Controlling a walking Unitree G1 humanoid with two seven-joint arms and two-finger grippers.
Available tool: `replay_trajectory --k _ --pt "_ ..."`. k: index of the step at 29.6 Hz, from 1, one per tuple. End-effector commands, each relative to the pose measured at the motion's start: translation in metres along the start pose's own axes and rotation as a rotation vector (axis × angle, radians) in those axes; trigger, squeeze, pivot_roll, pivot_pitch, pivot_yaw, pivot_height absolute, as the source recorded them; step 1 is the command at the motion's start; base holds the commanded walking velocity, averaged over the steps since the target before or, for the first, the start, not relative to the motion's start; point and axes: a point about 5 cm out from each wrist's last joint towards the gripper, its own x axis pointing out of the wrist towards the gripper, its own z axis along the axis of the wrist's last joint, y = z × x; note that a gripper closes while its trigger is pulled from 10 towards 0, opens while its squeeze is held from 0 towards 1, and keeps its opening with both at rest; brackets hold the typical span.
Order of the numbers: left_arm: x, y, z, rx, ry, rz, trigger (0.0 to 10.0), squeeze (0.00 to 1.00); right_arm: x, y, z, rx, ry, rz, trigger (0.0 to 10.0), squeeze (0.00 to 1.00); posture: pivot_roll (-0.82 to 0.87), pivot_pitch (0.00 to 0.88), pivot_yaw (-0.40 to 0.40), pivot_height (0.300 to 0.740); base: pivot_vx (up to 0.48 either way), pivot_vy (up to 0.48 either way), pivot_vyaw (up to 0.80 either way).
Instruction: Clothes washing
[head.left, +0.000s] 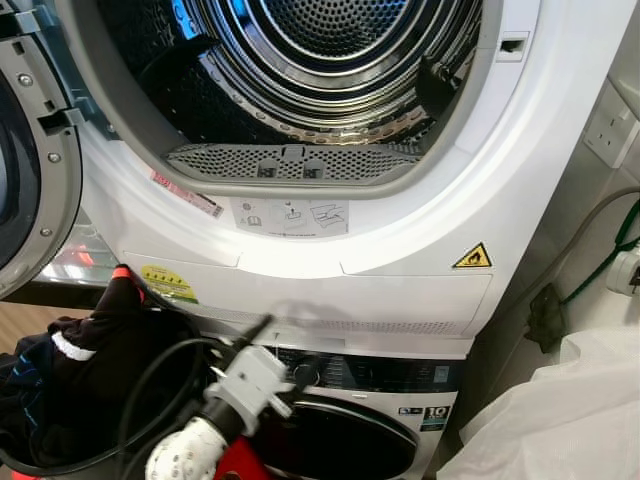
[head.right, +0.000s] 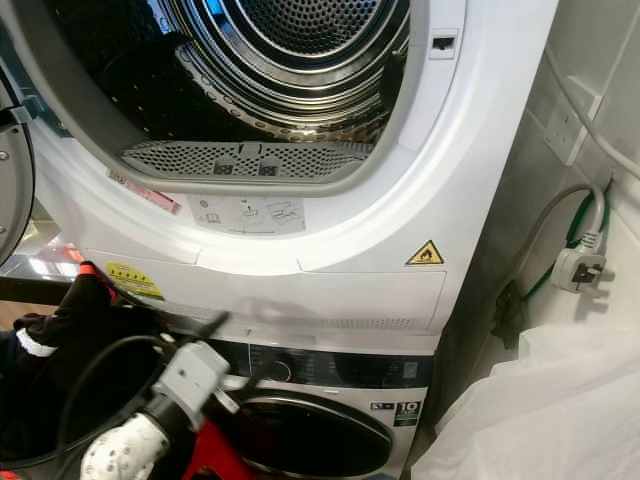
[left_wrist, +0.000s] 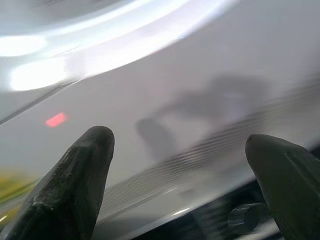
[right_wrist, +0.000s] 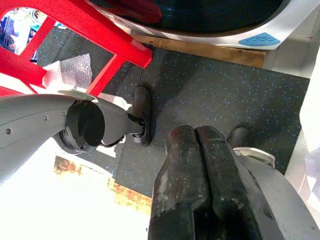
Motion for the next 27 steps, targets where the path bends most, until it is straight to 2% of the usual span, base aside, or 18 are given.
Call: replay_trajectory --k 1,2,3,6,10,13,14,17,19,20,21,23,27 --pt "-0.003 0.022 0.001 0.026 0.034 0.149 10.0 0.00 0.000 0.002 -0.005 -0.001 0.015 -0.003 10.0 0.00 0.07 0.000 0.108 0.740 0.000 0.000 0.00" --pt "-0.004 0.028 0.000 0.035 0.050 0.193 10.0 0.00 0.000 0.002 -0.005 0.000 0.015 -0.005 10.0 0.00 0.07 0.000 0.108 0.740 0.000 0.000 0.00" --pt "-0.004 0.028 0.000 0.035 0.050 0.193 10.0 0.00 0.000 0.002 -0.005 0.000 0.015 -0.005 10.0 0.00 0.07 0.000 0.108 0.740 0.000 0.000 0.00" --pt "-0.016 0.038 -0.015 -0.042 0.171 0.341 10.0 0.00 0.000 0.000 -0.007 -0.005 0.020 -0.016 10.0 0.00 0.08 0.000 0.109 0.740 0.000 0.000 0.00" --pt "-0.024 0.042 -0.021 -0.127 0.218 0.431 10.0 0.00 0.000 0.000 -0.007 -0.003 0.020 -0.019 10.0 0.00 0.08 0.000 0.110 0.740 0.000 0.000 0.00" --pt "-0.035 0.052 -0.026 -0.157 0.257 0.549 10.0 0.00 -0.001 -0.001 -0.007 0.002 0.019 -0.026 10.0 0.00 0.08 0.000 0.113 0.740 0.000 0.000 0.00" --pt "-0.040 0.062 -0.027 -0.184 0.263 0.619 10.0 0.00 -0.001 -0.001 -0.008 0.006 0.018 -0.032 10.0 0.00 0.09 0.000 0.114 0.740 0.000 0.000 0.00" --pt "-0.041 0.068 -0.028 -0.204 0.262 0.655 10.0 0.00 -0.001 -0.002 -0.008 0.007 0.017 -0.035 10.0 0.00 0.09 0.000 0.113 0.740 0.000 0.000 0.00" --pt "-0.044 0.080 -0.023 -0.217 0.219 0.703 10.0 0.00 -0.001 -0.002 -0.010 0.006 0.021 -0.039 10.0 0.00 0.10 0.000 0.113 0.740 0.000 0.000 0.00" --pt "-0.047 0.086 -0.021 -0.212 0.214 0.737 10.0 0.71 -0.001 -0.002 -0.010 0.007 0.022 -0.042 10.0 0.00 0.11 0.000 0.113 0.740 0.000 0.000 0.00" --pt "-0.052 0.092 -0.022 -0.209 0.225 0.785 10.0 1.00 -0.001 -0.002 -0.011 0.011 0.022 -0.045 10.0 0.00 0.11 0.000 0.112 0.740 0.000 0.000 0.00" --pt "-0.064 0.102 -0.029 -0.236 0.275 0.881 10.0 1.00 -0.001 -0.002 -0.011 0.020 0.020 -0.051 10.0 0.00 0.12 0.000 0.109 0.740 0.000 0.000 0.00" --pt "-0.067 0.108 -0.034 -0.261 0.292 0.895 10.0 1.00 -0.001 -0.003 -0.012 0.022 0.021 -0.056 10.0 0.00 0.14 0.000 0.102 0.740 0.000 0.000 0.00"
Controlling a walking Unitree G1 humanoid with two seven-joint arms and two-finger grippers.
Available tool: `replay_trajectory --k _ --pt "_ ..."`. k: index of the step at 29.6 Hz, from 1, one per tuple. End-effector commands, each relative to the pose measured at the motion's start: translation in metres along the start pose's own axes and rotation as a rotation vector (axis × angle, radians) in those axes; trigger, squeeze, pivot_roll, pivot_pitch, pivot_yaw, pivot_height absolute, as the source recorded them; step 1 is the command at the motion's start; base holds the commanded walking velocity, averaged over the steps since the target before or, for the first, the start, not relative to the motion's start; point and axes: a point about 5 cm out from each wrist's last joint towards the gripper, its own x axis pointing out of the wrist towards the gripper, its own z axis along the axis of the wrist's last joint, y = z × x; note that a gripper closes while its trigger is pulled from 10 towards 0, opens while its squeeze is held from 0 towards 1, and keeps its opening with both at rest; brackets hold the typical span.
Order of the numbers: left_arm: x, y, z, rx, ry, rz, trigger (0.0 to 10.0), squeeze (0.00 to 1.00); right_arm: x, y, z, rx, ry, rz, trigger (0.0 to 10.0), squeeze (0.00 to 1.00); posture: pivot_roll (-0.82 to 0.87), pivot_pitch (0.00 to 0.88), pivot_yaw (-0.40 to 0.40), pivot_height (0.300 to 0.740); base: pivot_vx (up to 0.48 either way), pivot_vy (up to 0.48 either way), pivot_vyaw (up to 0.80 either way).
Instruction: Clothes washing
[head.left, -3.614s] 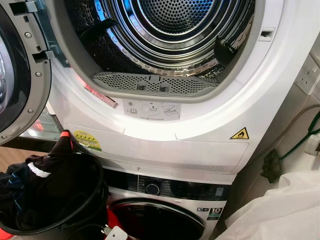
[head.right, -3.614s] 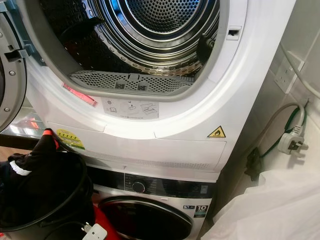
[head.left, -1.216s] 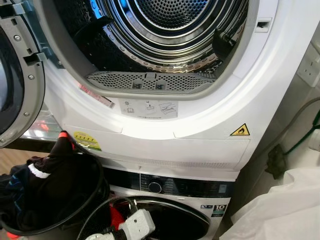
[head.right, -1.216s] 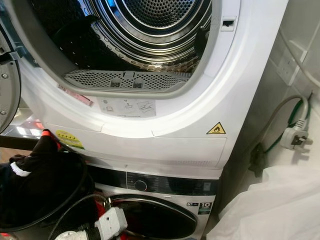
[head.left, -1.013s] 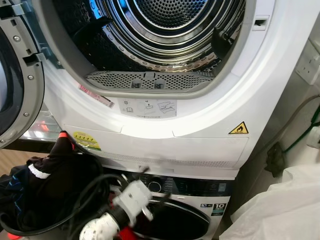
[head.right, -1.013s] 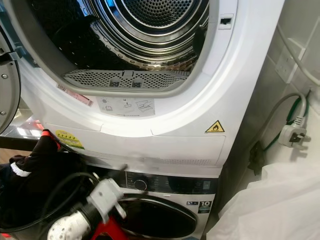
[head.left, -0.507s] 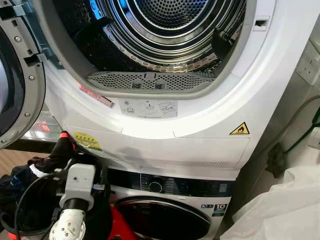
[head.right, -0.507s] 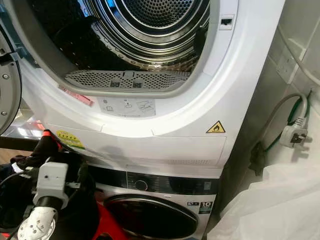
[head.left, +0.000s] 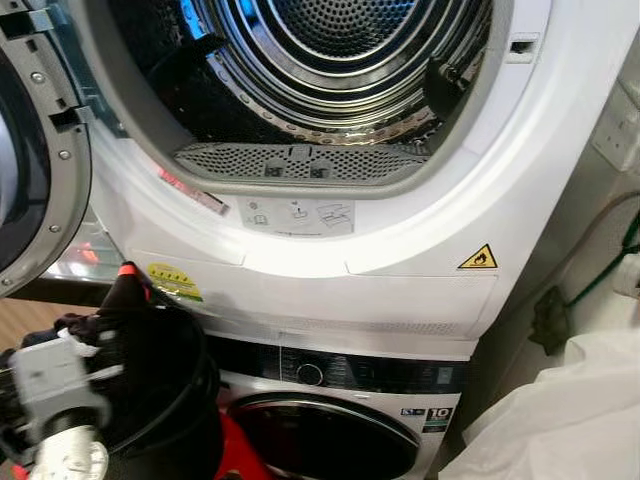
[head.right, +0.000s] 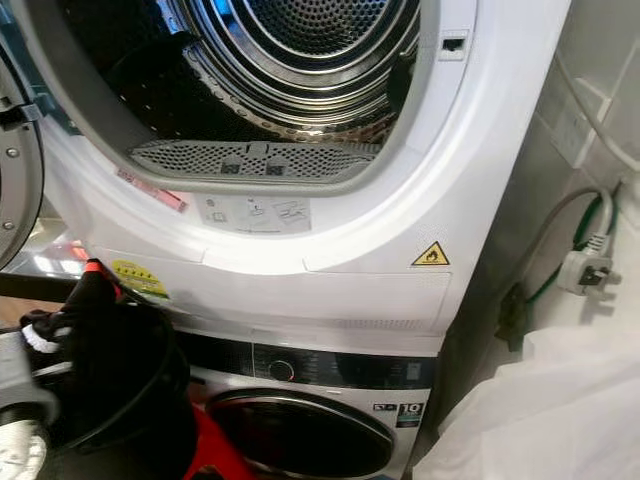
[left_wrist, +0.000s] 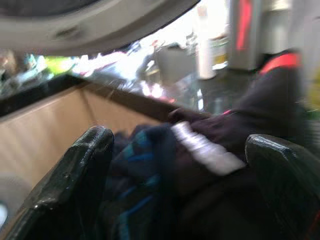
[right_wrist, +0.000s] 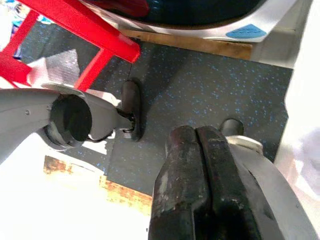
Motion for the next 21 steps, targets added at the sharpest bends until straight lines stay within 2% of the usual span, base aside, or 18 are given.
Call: replay_trajectory --k 1,3,5,6,7,9,10,13,14,16,17,21 --pt "0.009 0.005 0.002 -0.014 0.000 -0.007 10.0 1.00 0.000 0.002 -0.001 -0.001 0.003 -0.002 10.0 0.00 0.14 0.000 0.097 0.740 0.000 0.000 0.00" --pt "0.023 0.011 0.011 -0.005 -0.039 -0.030 10.0 1.00 0.000 0.003 -0.001 -0.004 0.003 -0.003 10.0 0.00 0.15 0.000 0.096 0.740 0.000 0.000 0.00" --pt "0.036 0.018 0.011 0.017 -0.009 -0.047 10.0 1.00 0.001 0.004 0.000 -0.007 -0.001 -0.004 10.0 0.00 0.14 0.000 0.099 0.740 0.000 0.000 0.00" --pt "0.036 0.018 0.011 0.017 -0.009 -0.047 10.0 1.00 0.001 0.004 0.000 -0.007 -0.001 -0.004 10.0 0.00 0.14 0.000 0.099 0.740 0.000 0.000 0.00" --pt "0.047 0.027 0.005 0.031 0.053 -0.039 10.0 1.00 0.001 0.005 0.003 -0.008 -0.008 -0.007 10.0 0.00 0.14 0.000 0.100 0.740 0.000 0.000 0.00" --pt "0.056 0.032 0.004 0.046 0.066 -0.037 10.0 1.00 0.001 0.004 0.006 -0.006 -0.018 -0.013 10.0 0.00 0.14 0.000 0.099 0.740 0.000 0.000 0.00" --pt "0.056 0.032 0.004 0.046 0.066 -0.037 10.0 1.00 0.001 0.004 0.006 -0.006 -0.018 -0.013 10.0 0.00 0.14 0.000 0.099 0.740 0.000 0.000 0.00" --pt "0.065 0.021 -0.004 0.065 0.134 -0.173 10.0 0.98 0.001 0.005 0.007 -0.007 -0.022 -0.015 10.0 0.00 0.14 0.000 0.099 0.740 0.000 0.000 0.00" --pt "0.068 0.017 -0.004 0.100 0.129 -0.224 10.0 0.00 0.001 0.004 0.008 -0.007 -0.023 -0.017 10.0 0.00 0.13 0.000 0.100 0.740 0.000 0.000 0.00" --pt "0.070 0.013 -0.004 0.141 0.115 -0.272 10.0 0.00 0.001 0.004 0.008 -0.007 -0.024 -0.018 10.0 0.00 0.13 0.000 0.101 0.740 0.000 0.000 0.00" --pt "0.070 0.012 -0.006 0.114 0.124 -0.275 10.0 0.00 0.001 0.004 0.009 -0.006 -0.026 -0.020 10.0 0.00 0.12 0.000 0.104 0.740 0.000 0.000 0.00" --pt "0.070 0.010 -0.013 0.100 0.159 -0.285 10.0 0.00 0.001 0.004 0.009 0.001 -0.031 -0.024 10.0 0.00 0.12 0.000 0.105 0.740 0.000 0.000 0.00"
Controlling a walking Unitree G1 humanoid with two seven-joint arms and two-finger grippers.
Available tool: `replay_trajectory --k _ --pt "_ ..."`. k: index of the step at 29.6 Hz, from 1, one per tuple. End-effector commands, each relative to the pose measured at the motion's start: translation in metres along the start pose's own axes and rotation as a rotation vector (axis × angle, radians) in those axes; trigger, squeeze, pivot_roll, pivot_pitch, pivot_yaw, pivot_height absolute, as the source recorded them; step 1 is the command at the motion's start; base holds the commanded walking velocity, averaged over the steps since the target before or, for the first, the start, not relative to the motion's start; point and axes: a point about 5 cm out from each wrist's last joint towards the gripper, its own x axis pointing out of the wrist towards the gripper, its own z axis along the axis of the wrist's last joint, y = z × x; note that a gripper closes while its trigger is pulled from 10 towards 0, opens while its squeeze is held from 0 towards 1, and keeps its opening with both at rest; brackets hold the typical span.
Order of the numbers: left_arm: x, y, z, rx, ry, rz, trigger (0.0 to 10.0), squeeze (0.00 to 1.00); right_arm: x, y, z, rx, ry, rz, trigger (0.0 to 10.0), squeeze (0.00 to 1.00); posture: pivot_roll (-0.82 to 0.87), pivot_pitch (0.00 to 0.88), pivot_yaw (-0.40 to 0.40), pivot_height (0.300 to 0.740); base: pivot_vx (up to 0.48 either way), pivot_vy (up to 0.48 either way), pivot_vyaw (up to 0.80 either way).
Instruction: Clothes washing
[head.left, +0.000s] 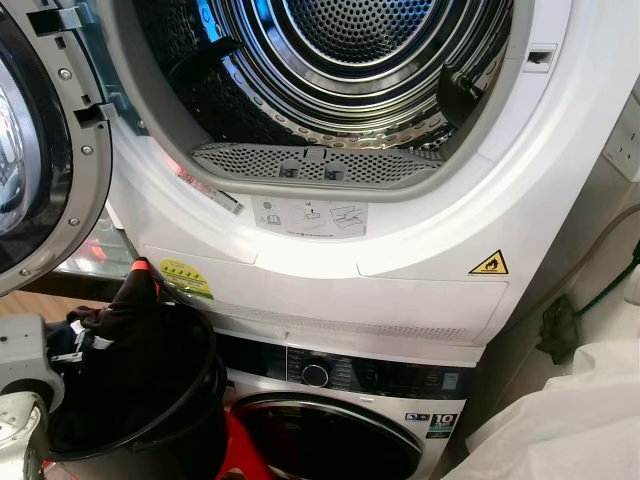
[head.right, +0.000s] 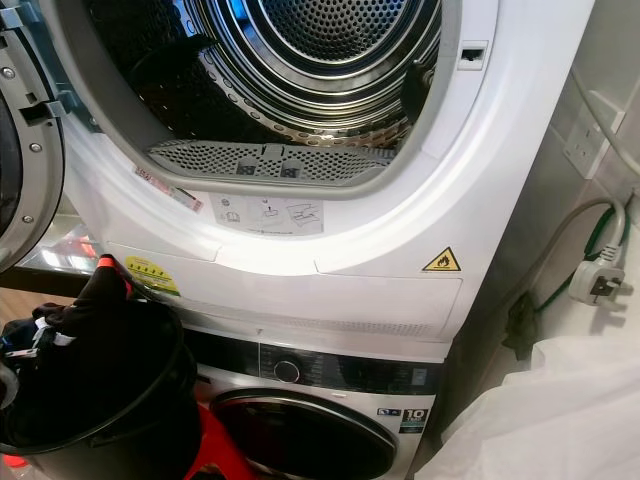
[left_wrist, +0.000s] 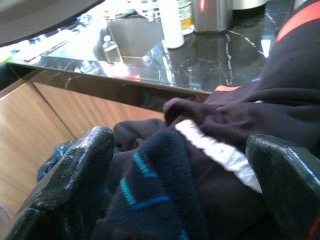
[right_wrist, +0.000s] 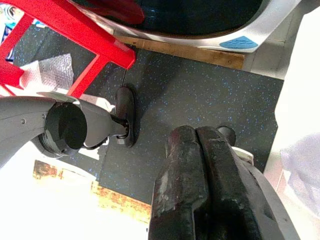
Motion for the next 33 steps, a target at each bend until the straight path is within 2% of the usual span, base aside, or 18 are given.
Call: replay_trajectory --k 1,3,4,10,12,14,21,27,29,33 --pt "0.001 -0.003 -0.008 -0.028 0.035 -0.011 10.0 0.00 0.000 0.002 0.003 0.005 -0.009 -0.002 10.0 0.00 0.12 0.000 0.103 0.740 0.000 0.000 0.00" --pt "0.000 -0.005 -0.012 -0.037 0.047 -0.013 10.0 0.00 0.000 0.001 0.003 0.004 -0.008 -0.002 10.0 0.00 0.12 0.000 0.099 0.740 0.000 0.000 0.00" --pt "-0.002 -0.011 -0.019 -0.074 0.072 -0.030 10.0 0.00 0.000 0.000 0.003 0.001 -0.007 -0.001 10.0 0.00 0.12 0.000 0.099 0.740 0.000 0.000 0.00" --pt "-0.008 -0.019 -0.030 -0.090 0.093 -0.044 10.0 0.00 0.000 0.000 0.004 0.001 -0.010 0.000 10.0 0.00 0.12 0.000 0.100 0.740 0.000 0.000 0.00" --pt "-0.012 -0.018 -0.036 -0.105 0.106 0.001 10.0 0.00 0.000 0.000 0.004 0.000 -0.011 -0.001 10.0 0.00 0.13 0.000 0.099 0.740 0.000 0.000 0.00" --pt "-0.015 -0.016 -0.038 -0.159 0.106 0.077 10.0 0.00 0.000 -0.001 0.005 0.007 -0.014 -0.002 10.0 0.00 0.13 0.000 0.097 0.740 0.000 0.000 0.00" --pt "-0.022 -0.007 -0.039 -0.261 0.097 0.219 10.0 0.00 0.000 0.001 0.005 0.002 -0.013 0.005 10.0 0.00 0.14 0.000 0.100 0.740 0.000 0.000 0.00" --pt "-0.033 -0.009 -0.039 -0.264 0.070 0.279 10.0 0.00 0.001 0.002 0.004 0.001 -0.013 0.007 10.0 0.00 0.13 0.000 0.107 0.740 0.000 0.000 0.00" --pt "-0.040 -0.015 -0.041 -0.250 0.079 0.298 10.0 0.00 0.001 0.001 0.005 0.004 -0.016 0.005 10.0 0.00 0.13 0.000 0.108 0.740 0.000 0.000 0.00" --pt "-0.045 -0.022 -0.046 -0.266 0.103 0.310 10.0 0.00 0.001 0.001 0.006 0.007 -0.018 0.004 10.0 0.00 0.13 0.000 0.108 0.740 0.000 0.000 0.00"
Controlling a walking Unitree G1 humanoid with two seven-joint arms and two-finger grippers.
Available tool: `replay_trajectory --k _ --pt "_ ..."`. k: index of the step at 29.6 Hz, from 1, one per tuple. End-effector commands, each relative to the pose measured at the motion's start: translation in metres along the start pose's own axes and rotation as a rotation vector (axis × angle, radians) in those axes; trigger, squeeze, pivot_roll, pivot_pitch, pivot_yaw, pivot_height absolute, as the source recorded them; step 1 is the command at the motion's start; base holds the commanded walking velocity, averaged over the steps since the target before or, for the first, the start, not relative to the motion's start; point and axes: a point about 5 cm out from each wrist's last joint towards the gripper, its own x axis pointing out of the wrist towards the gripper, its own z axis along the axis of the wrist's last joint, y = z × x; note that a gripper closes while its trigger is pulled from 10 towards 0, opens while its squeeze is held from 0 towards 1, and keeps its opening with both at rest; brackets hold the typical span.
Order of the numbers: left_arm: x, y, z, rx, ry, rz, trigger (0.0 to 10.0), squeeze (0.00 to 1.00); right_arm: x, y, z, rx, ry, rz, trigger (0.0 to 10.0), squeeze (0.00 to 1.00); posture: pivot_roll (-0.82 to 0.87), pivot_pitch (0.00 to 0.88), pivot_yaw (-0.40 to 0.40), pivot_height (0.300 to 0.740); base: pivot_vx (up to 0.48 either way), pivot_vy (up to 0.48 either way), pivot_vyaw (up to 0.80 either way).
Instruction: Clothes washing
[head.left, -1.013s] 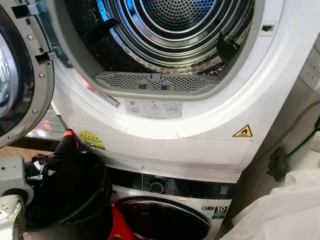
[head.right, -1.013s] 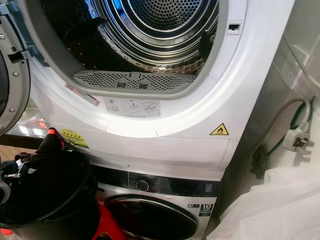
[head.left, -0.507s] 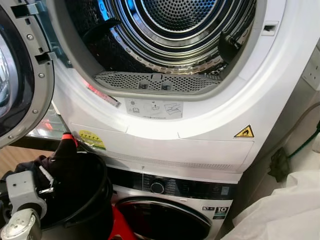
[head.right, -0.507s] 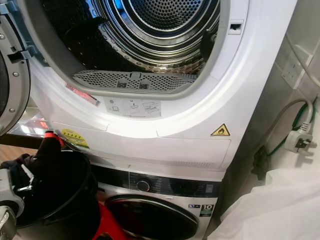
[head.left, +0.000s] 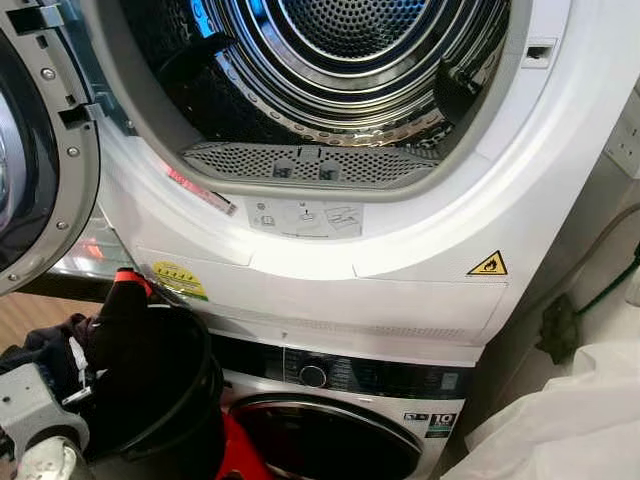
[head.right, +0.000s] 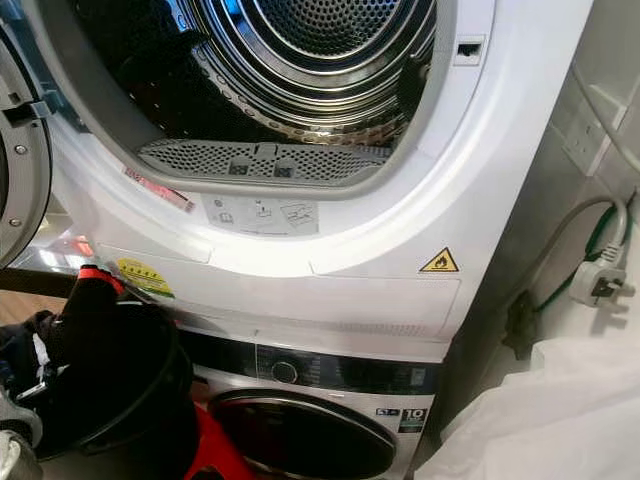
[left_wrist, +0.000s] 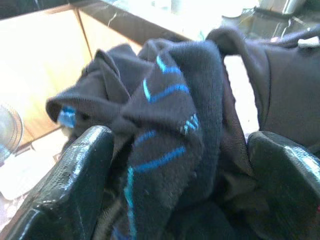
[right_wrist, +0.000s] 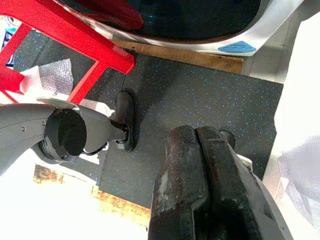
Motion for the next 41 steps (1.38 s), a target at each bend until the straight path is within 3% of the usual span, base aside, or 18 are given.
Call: replay_trajectory --k 1,2,3,4,5,15,29,41 --pt "-0.001 0.002 0.000 0.027 0.002 0.027 10.0 0.00 0.000 0.003 0.001 0.004 -0.001 0.005 10.0 0.00 0.14 0.000 0.109 0.740 0.000 0.000 0.00" --pt "-0.001 0.002 0.000 0.027 0.002 0.027 10.0 0.00 0.000 0.003 0.001 0.004 -0.001 0.005 10.0 0.00 0.14 0.000 0.109 0.740 0.000 0.000 0.00" --pt "-0.001 0.001 0.002 0.024 -0.008 0.032 2.7 0.00 0.001 0.003 0.001 0.003 -0.002 0.006 10.0 0.00 0.14 0.000 0.109 0.740 0.000 0.000 0.00" --pt "0.000 0.000 0.004 0.021 -0.018 0.039 2.7 0.00 0.001 0.003 0.002 0.002 -0.003 0.007 10.0 0.00 0.13 0.000 0.110 0.740 0.000 0.000 0.00" --pt "0.000 0.000 0.005 0.030 -0.024 0.034 0.0 0.00 0.001 0.004 0.002 0.001 -0.005 0.008 10.0 0.00 0.13 0.000 0.112 0.740 0.000 0.000 0.00" --pt "0.004 -0.004 0.013 0.011 -0.051 0.018 0.0 0.00 0.001 0.005 0.006 -0.001 -0.015 0.010 10.0 0.00 0.13 0.000 0.114 0.740 0.000 0.000 0.00" --pt "-0.011 -0.008 0.000 0.030 -0.022 -0.011 0.0 0.00 0.001 0.006 0.009 -0.036 -0.018 0.019 10.0 0.00 0.15 0.000 0.107 0.740 0.000 0.000 0.00" --pt "-0.004 -0.007 0.004 0.039 -0.024 0.000 0.0 0.00 0.001 0.008 0.007 -0.062 -0.010 0.029 10.0 0.00 0.14 0.000 0.109 0.740 0.000 0.000 0.00"
